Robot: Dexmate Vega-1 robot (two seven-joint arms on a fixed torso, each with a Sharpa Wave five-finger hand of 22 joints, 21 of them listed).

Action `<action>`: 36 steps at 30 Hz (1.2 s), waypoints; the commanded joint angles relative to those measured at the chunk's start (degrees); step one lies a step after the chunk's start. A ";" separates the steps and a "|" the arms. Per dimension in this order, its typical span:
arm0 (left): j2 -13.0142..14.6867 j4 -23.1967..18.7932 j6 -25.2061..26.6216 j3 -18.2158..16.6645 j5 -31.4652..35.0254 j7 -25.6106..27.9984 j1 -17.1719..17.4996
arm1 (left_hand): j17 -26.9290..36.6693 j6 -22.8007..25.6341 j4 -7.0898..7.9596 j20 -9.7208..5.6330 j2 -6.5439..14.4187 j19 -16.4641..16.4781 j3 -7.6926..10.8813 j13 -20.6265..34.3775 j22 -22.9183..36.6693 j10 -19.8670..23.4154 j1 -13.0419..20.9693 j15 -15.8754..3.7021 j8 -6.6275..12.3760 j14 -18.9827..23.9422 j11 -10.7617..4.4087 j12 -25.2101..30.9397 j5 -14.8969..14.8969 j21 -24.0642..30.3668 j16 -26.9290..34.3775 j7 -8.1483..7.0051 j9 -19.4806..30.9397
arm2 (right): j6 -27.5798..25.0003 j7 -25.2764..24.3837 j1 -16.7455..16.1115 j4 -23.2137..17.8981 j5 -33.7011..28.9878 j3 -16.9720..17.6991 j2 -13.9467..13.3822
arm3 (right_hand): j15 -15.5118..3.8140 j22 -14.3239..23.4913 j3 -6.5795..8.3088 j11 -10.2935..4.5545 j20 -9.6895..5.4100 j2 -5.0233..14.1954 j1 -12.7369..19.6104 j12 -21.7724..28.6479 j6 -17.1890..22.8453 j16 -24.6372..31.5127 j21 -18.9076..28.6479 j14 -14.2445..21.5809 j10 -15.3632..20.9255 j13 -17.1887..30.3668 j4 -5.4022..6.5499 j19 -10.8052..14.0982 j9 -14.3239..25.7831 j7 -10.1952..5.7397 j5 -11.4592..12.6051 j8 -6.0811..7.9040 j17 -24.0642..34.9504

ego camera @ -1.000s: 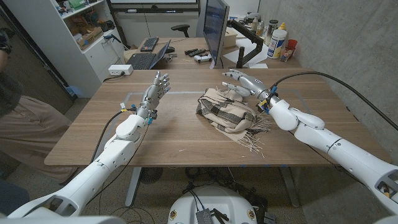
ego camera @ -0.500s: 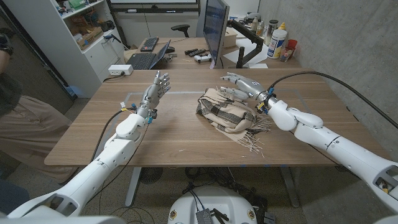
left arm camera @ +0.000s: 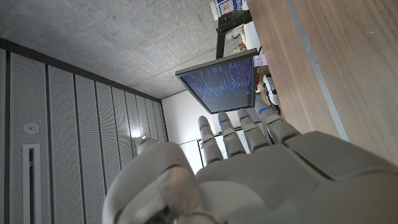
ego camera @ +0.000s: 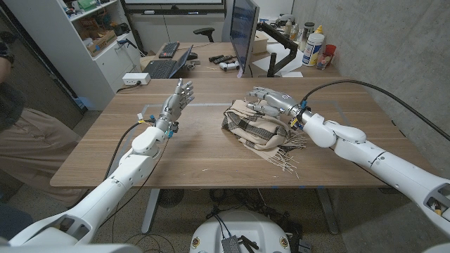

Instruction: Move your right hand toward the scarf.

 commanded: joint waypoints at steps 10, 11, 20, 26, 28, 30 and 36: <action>0.14 -0.83 -0.09 -0.10 0.03 0.49 0.78 | 0.07 -0.17 -0.24 -0.02 0.08 -0.03 -0.04 0.28 0.13 0.00 0.73 -4.06 0.07 -0.10 0.40 0.22 0.38 0.15 0.41 0.17 0.28 | 2.25 1.20 1.16 1.24 -1.80 -1.65 0.56 | -3.74 0.12 0.41 -0.17 -0.25 0.07 0.93 -0.04 0.26 0.14 -0.04 -0.16 0.00 0.19 -0.19 -0.20 0.26 -0.07 0.25 0.00 -0.05; 0.21 -0.93 0.00 -0.11 0.01 0.50 0.85 | 0.07 -0.17 -0.24 0.00 0.08 -0.04 -0.04 0.28 0.13 0.00 0.73 -4.04 0.07 -0.10 0.37 0.22 0.38 0.15 0.41 0.17 0.28 | 2.36 1.15 1.21 1.33 -1.93 -1.75 0.60 | -3.69 0.12 0.42 -0.18 -0.24 0.07 0.94 -0.03 0.29 0.15 -0.05 -0.16 0.02 0.19 -0.20 -0.22 0.26 -0.04 0.25 0.00 -0.05; 0.33 -1.43 -0.08 -0.18 0.08 0.77 1.30 | 0.08 -0.17 -0.26 -0.01 0.09 -0.01 -0.03 0.28 0.13 -0.03 0.74 -4.05 0.08 -0.10 0.33 0.22 0.38 0.17 0.41 0.18 0.28 | 3.46 1.82 1.82 2.19 -1.94 -2.43 1.00 | -3.84 0.12 0.47 -0.07 -0.09 0.05 1.00 0.01 0.36 0.19 -0.07 -0.09 0.12 0.18 -0.26 -0.32 0.26 -0.02 0.25 0.01 -0.05; 0.47 -1.95 0.11 -0.21 0.12 1.08 1.68 | 0.08 -0.06 -0.27 -0.02 0.10 -0.01 -0.03 0.28 0.14 0.03 0.74 -4.01 0.13 -0.06 0.32 0.25 0.37 0.17 0.43 0.17 0.28 | 3.75 2.05 2.02 2.63 -2.14 -2.70 1.13 | -3.82 0.12 0.48 -0.13 -0.07 0.03 1.02 0.01 0.42 0.20 -0.05 -0.09 0.10 0.18 -0.29 -0.32 0.26 -0.08 0.25 0.02 -0.05; 0.42 -1.98 0.03 -0.16 0.25 1.19 1.69 | 0.08 -0.04 -0.28 -0.01 0.10 -0.01 -0.03 0.28 0.14 -0.01 0.74 -4.00 0.14 -0.06 0.47 0.24 0.37 0.17 0.44 0.16 0.28 | 3.61 2.22 1.96 2.57 -2.11 -2.71 1.12 | -3.79 0.13 0.49 -0.12 -0.06 0.03 1.02 0.02 0.43 0.20 -0.05 -0.08 0.12 0.18 -0.29 -0.32 0.26 -0.08 0.25 0.02 -0.05; 0.35 -2.04 -0.02 -0.16 0.26 1.28 1.72 | 0.08 -0.08 -0.28 -0.02 0.10 -0.01 -0.02 0.28 0.14 0.00 0.74 -4.02 0.12 -0.05 0.40 0.24 0.37 0.17 0.44 0.18 0.28 | 3.75 2.34 1.98 2.76 -2.01 -2.79 1.12 | -3.79 0.13 0.49 -0.11 -0.05 0.02 1.03 0.03 0.43 0.21 -0.02 -0.08 0.14 0.18 -0.31 -0.26 0.26 -0.11 0.25 0.01 -0.05; 0.54 -2.55 0.29 -0.15 0.38 1.59 1.96 | 0.08 -0.12 -0.29 -0.03 0.11 -0.04 -0.02 0.28 0.14 0.02 0.73 -4.02 0.11 0.00 0.32 0.26 0.37 0.16 0.46 0.22 0.28 | 4.37 2.80 2.18 3.39 -1.89 -3.12 1.11 | -3.82 0.13 0.51 -0.09 -0.07 -0.01 1.04 0.10 0.46 0.21 0.01 -0.09 0.32 0.18 -0.33 -0.22 0.26 -0.05 0.25 0.00 -0.05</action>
